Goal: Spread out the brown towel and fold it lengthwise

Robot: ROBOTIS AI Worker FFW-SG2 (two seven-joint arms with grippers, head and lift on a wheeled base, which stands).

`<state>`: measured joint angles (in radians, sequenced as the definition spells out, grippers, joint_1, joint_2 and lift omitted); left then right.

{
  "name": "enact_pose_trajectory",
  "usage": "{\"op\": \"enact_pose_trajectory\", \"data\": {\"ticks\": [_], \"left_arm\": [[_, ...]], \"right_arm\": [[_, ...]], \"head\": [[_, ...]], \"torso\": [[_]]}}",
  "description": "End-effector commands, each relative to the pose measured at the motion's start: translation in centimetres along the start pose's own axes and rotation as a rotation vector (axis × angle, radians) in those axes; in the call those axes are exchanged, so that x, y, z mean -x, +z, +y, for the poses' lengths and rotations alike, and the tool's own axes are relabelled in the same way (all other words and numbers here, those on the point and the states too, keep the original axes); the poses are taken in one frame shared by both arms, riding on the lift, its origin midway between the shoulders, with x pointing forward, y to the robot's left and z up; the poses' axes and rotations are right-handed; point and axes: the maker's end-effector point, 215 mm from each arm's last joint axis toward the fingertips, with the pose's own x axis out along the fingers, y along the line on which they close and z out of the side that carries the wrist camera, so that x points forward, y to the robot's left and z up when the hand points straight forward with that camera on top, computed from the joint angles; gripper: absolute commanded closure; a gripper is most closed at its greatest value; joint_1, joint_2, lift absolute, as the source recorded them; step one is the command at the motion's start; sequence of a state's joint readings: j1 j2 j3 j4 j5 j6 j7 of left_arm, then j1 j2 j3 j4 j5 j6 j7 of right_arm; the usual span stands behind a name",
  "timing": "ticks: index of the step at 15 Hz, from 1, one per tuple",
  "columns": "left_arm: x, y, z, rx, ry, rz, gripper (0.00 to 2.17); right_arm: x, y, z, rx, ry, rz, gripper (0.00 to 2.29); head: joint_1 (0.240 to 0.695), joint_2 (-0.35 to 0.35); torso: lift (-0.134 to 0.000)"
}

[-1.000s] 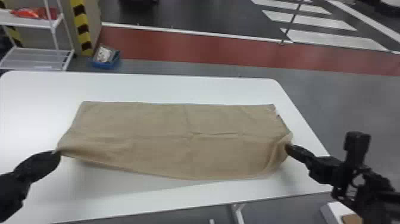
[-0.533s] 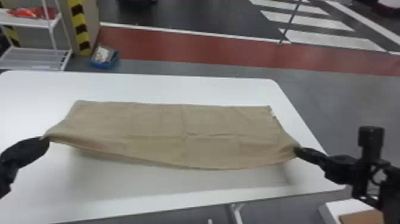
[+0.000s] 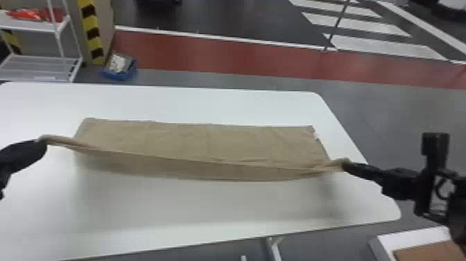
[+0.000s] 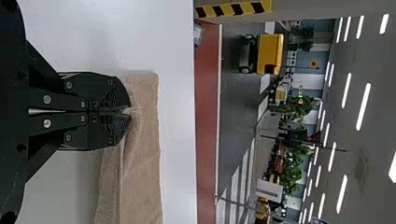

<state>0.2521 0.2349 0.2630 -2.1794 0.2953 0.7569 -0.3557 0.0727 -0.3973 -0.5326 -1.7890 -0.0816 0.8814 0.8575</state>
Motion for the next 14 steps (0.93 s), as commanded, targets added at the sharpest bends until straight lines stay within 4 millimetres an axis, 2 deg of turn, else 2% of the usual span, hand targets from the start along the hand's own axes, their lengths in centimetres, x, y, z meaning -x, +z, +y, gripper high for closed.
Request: {"op": "enact_pose_trajectory", "data": {"ticks": [1, 2, 4, 6, 7, 8, 9, 11, 12, 14], "left_arm": [[-2.4, 3.2, 1.7, 0.008, 0.003, -0.039, 1.48], [-3.5, 3.9, 2.3, 0.019, 0.004, -0.045, 1.48], [-5.9, 5.9, 3.8, 0.039, 0.011, -0.066, 1.48], [-8.4, 8.3, 4.5, 0.052, 0.012, -0.083, 1.48], [-10.1, 9.3, 4.5, 0.051, 0.007, -0.082, 1.48], [-11.8, 10.2, 4.6, 0.048, 0.006, -0.081, 1.48], [-13.4, 11.1, 4.5, 0.042, 0.001, -0.075, 1.48], [-16.0, 14.4, 4.6, 0.030, 0.000, -0.116, 1.48], [-16.7, 16.2, 4.3, 0.017, -0.006, -0.139, 1.48], [-17.6, 20.1, 3.8, 0.009, -0.013, -0.177, 1.48]], "right_arm": [[-4.5, 3.9, 1.2, -0.016, 0.024, -0.023, 1.66], [-6.2, 5.5, 1.5, -0.017, 0.021, -0.029, 1.66], [-9.3, 9.9, 1.8, -0.016, -0.007, -0.068, 1.66], [-11.6, 15.6, 1.5, 0.006, -0.064, -0.154, 1.66], [-12.6, 18.4, 1.9, -0.014, -0.063, -0.179, 1.66], [-13.5, 21.2, 2.4, -0.025, -0.057, -0.209, 1.66], [-13.8, 23.2, 2.3, -0.034, -0.066, -0.231, 1.66], [-13.9, 28.6, 1.8, -0.034, -0.100, -0.330, 1.66], [-13.8, 30.6, 1.4, -0.066, -0.092, -0.361, 1.66], [-12.5, 34.0, -0.1, -0.136, -0.087, -0.442, 1.66]], "head": [[0.695, -0.212], [0.695, -0.198], [0.695, -0.153], [0.692, -0.126], [0.672, -0.120], [0.622, -0.108], [0.596, -0.101], [0.555, -0.095], [0.512, -0.095], [0.461, -0.099]], "torso": [[-0.120], [-0.120], [-0.120], [-0.120], [-0.120], [-0.120], [-0.120], [-0.120], [-0.120], [-0.120]]}}
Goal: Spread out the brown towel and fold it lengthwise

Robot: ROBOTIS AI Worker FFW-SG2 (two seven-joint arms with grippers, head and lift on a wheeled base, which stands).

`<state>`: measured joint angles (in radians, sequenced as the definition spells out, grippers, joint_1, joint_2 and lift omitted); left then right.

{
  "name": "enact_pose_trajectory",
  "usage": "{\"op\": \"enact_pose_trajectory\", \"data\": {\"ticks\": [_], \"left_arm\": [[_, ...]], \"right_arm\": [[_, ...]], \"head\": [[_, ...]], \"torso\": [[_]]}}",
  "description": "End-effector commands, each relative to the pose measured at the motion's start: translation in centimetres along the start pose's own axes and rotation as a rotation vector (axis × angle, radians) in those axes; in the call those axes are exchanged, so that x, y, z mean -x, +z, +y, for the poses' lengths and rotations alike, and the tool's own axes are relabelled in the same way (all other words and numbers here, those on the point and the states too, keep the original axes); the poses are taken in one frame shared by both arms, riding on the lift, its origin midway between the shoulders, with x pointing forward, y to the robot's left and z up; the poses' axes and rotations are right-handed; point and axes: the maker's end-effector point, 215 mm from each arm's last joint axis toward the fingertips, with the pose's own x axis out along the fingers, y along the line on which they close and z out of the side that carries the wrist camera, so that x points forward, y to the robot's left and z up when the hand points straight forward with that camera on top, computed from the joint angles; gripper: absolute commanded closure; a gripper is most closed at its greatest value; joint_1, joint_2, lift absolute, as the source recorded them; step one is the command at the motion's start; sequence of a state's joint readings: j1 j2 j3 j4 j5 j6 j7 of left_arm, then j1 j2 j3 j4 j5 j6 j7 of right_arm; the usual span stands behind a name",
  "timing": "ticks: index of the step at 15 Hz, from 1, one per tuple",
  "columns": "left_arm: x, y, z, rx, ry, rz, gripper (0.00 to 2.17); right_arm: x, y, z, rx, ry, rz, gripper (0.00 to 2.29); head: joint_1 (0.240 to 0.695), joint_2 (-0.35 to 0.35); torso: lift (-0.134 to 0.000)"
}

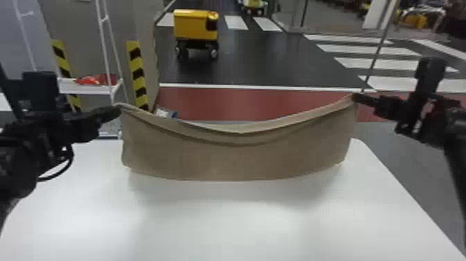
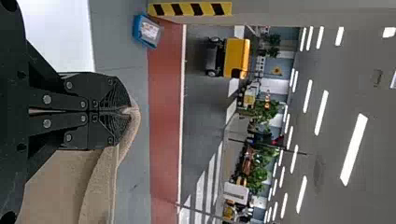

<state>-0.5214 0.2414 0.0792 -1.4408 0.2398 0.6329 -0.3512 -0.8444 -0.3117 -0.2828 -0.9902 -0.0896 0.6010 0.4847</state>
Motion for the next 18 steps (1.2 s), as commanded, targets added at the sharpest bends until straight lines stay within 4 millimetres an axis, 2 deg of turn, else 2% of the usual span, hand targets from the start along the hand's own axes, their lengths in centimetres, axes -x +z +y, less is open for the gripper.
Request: {"op": "enact_pose_trajectory", "data": {"ticks": [1, 2, 3, 4, 6, 8, 9, 11, 12, 14, 15, 16, 18], "left_arm": [[-1.5, 4.5, -0.5, -0.012, -0.004, -0.051, 1.48], [-1.7, 6.3, -0.5, -0.015, 0.000, -0.076, 1.48], [-1.6, 7.0, -0.3, -0.015, 0.003, -0.093, 1.48], [-1.5, 6.4, -0.5, -0.010, -0.008, -0.092, 1.48], [-0.9, -0.4, -0.8, -0.006, -0.023, 0.001, 1.48], [1.1, -6.9, -2.1, -0.023, -0.037, 0.074, 1.48], [2.5, -9.9, -2.9, -0.020, -0.046, 0.106, 1.48], [5.1, -12.7, -3.8, -0.019, -0.047, 0.140, 1.48], [6.2, -13.9, -3.9, -0.016, -0.039, 0.160, 1.48], [8.7, -16.2, -3.6, -0.013, -0.015, 0.212, 1.48], [10.2, -17.1, -2.4, -0.009, 0.023, 0.240, 1.48], [11.1, -18.2, -1.9, -0.001, 0.044, 0.277, 1.48], [13.6, -19.3, -0.3, 0.023, 0.081, 0.335, 1.48]], "right_arm": [[-0.3, 3.6, -0.2, -0.073, 0.016, -0.072, 1.66], [-0.3, 4.0, 0.2, -0.101, 0.035, -0.087, 1.66], [0.0, 2.6, -0.2, -0.115, 0.041, -0.064, 1.66], [0.3, 0.1, -0.6, -0.123, 0.044, -0.024, 1.66], [2.0, -5.8, -1.3, -0.135, 0.053, 0.052, 1.67], [4.8, -13.5, -1.7, -0.148, 0.068, 0.149, 1.67], [5.8, -16.1, -1.5, -0.159, 0.085, 0.173, 1.67], [8.0, -19.7, -3.1, -0.171, 0.074, 0.209, 1.66], [8.4, -20.4, -3.1, -0.189, 0.086, 0.212, 1.66], [9.7, -22.0, -4.4, -0.193, 0.076, 0.228, 1.66], [10.1, -22.6, -4.3, -0.204, 0.085, 0.234, 1.66], [11.1, -23.2, -4.9, -0.222, 0.087, 0.237, 1.66], [13.3, -22.8, -5.5, -0.224, 0.100, 0.244, 1.66]], "head": [[0.440, -0.103], [0.416, -0.108], [0.379, -0.112], [0.366, -0.111], [0.371, -0.111], [0.418, -0.115], [0.497, -0.122], [0.571, -0.130], [0.599, -0.135], [0.648, -0.148], [0.678, -0.155], [0.694, -0.156], [0.695, -0.152]], "torso": [[-0.120], [-0.120], [-0.120], [-0.120], [-0.120], [-0.120], [-0.120], [-0.120], [-0.120], [-0.120], [-0.120], [-0.120], [-0.120]]}}
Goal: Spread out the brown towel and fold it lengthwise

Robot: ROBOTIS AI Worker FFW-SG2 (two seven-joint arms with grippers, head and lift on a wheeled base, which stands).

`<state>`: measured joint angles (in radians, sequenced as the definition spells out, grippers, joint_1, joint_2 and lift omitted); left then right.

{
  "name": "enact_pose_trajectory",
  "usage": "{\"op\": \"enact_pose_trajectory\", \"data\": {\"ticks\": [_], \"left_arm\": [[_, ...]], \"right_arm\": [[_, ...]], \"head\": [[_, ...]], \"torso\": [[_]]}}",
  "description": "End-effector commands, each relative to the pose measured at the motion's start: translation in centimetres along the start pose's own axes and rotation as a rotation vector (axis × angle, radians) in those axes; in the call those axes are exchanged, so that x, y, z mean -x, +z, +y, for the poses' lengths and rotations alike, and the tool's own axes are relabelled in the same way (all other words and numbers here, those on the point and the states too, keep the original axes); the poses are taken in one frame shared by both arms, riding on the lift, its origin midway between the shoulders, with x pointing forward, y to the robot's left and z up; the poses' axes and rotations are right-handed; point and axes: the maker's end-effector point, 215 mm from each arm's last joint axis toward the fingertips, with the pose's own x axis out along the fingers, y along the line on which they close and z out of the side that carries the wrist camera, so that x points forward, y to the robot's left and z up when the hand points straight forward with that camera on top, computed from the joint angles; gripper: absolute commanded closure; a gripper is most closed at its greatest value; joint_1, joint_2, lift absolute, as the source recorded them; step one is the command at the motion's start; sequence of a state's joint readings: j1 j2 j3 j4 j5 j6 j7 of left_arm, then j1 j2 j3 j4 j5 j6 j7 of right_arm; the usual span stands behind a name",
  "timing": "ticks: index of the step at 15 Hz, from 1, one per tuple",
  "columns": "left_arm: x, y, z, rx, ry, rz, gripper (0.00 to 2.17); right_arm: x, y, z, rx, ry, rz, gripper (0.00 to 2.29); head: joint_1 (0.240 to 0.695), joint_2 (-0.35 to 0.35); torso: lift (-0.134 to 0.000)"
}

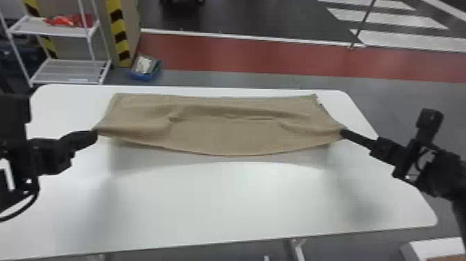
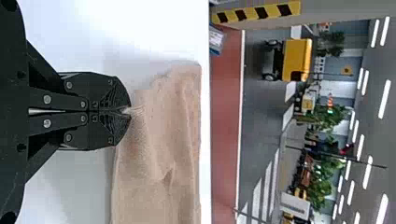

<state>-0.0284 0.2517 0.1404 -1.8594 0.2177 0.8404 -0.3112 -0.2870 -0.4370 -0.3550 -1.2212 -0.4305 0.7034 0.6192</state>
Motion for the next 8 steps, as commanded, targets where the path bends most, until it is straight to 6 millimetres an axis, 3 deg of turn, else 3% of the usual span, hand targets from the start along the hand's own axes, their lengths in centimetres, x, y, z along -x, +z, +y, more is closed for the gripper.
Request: {"op": "enact_pose_trajectory", "data": {"ticks": [1, 3, 6, 8], "left_arm": [[2.2, -2.0, 1.2, 0.026, 0.028, 0.068, 1.48], [3.5, -3.2, 2.1, 0.028, 0.053, 0.098, 1.48], [4.0, -3.9, 2.1, 0.033, 0.056, 0.132, 1.48], [5.4, -4.2, 2.1, 0.039, 0.064, 0.148, 1.48]], "right_arm": [[2.6, -0.4, -1.3, -0.012, -0.016, 0.014, 1.66], [5.0, -0.9, -2.0, -0.043, -0.025, 0.025, 1.66], [6.4, -2.3, -1.9, -0.053, -0.030, 0.078, 1.66], [8.3, -3.5, -1.3, -0.071, -0.016, 0.091, 1.66]], "head": [[0.695, -0.149], [0.695, -0.152], [0.695, -0.161], [0.695, -0.164]], "torso": [[-0.120], [-0.120], [-0.120], [-0.120]]}}
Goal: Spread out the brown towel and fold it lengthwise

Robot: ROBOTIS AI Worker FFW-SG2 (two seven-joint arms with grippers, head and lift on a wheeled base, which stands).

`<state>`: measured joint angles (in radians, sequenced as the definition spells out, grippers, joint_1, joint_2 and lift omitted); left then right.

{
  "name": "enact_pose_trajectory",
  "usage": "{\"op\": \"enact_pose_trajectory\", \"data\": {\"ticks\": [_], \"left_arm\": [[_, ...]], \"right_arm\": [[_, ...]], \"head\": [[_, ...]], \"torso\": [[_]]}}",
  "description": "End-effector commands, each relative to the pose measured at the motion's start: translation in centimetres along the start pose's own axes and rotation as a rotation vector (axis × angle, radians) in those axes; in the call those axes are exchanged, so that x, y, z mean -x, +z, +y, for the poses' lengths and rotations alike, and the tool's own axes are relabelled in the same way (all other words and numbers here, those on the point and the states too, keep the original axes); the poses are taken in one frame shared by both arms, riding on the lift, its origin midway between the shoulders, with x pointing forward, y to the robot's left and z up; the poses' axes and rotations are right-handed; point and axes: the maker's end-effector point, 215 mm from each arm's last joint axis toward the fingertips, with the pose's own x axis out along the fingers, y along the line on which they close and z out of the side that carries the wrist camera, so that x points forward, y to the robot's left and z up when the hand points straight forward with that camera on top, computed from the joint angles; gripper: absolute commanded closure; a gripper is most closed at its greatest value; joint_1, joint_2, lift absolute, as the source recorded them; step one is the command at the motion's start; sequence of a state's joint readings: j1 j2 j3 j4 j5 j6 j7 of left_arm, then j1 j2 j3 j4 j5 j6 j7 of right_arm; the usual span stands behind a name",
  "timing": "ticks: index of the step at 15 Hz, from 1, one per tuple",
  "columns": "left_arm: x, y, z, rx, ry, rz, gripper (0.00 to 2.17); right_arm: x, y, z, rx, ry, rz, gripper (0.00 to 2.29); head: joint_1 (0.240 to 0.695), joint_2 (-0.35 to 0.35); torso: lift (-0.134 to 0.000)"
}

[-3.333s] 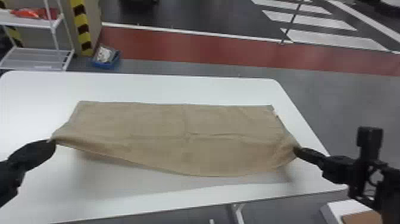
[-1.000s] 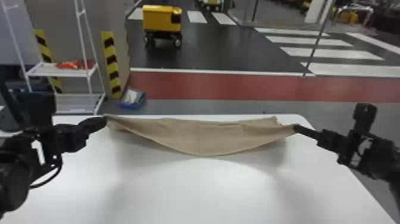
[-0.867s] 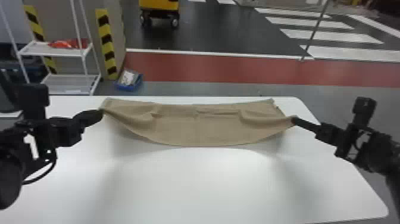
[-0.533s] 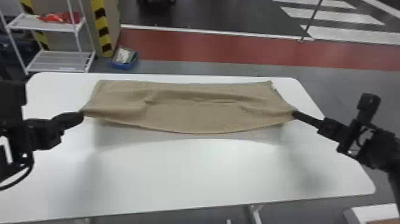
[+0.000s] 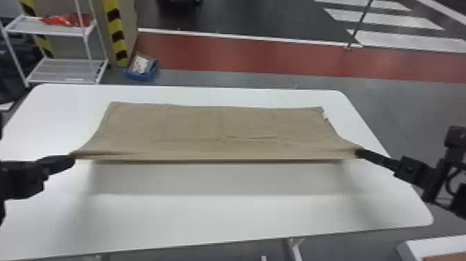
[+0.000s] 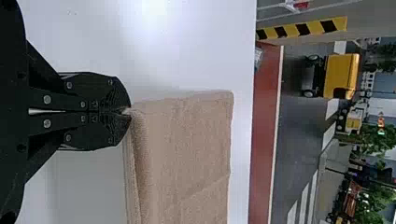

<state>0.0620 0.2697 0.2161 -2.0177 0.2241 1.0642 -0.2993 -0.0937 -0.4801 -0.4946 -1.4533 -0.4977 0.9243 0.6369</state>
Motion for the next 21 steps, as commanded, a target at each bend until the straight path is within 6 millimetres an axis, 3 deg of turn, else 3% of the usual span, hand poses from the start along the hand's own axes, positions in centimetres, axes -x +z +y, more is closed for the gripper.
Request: {"op": "enact_pose_trajectory", "data": {"ticks": [1, 4, 9, 14, 19, 21], "left_arm": [[1.4, -0.3, -0.1, 0.006, 0.001, 0.010, 1.48], [2.4, -1.3, 0.6, 0.020, 0.018, 0.037, 1.48], [0.3, 2.7, 1.0, -0.004, 0.059, -0.024, 1.48], [-0.7, 6.1, 1.0, -0.012, 0.060, -0.057, 1.48], [-4.8, 9.0, 0.1, -0.037, 0.055, -0.050, 1.48], [-6.1, 11.0, -0.4, -0.046, 0.056, -0.077, 1.48]], "right_arm": [[1.3, -0.8, 0.3, -0.008, 0.007, 0.006, 1.66], [0.7, 0.3, -0.8, -0.013, -0.017, 0.002, 1.66], [-2.6, 2.5, 0.3, -0.070, 0.014, -0.008, 1.66], [-3.1, 4.9, 1.5, -0.142, 0.037, -0.020, 1.66], [-5.7, 6.6, 0.6, -0.293, 0.041, 0.001, 1.65], [-6.8, 8.4, 0.3, -0.273, 0.024, -0.042, 1.65]], "head": [[0.695, -0.165], [0.695, -0.170], [0.695, -0.160], [0.695, -0.141], [0.695, -0.142], [0.695, -0.146]], "torso": [[-0.120], [-0.120], [-0.120], [-0.120], [-0.120], [-0.120]]}}
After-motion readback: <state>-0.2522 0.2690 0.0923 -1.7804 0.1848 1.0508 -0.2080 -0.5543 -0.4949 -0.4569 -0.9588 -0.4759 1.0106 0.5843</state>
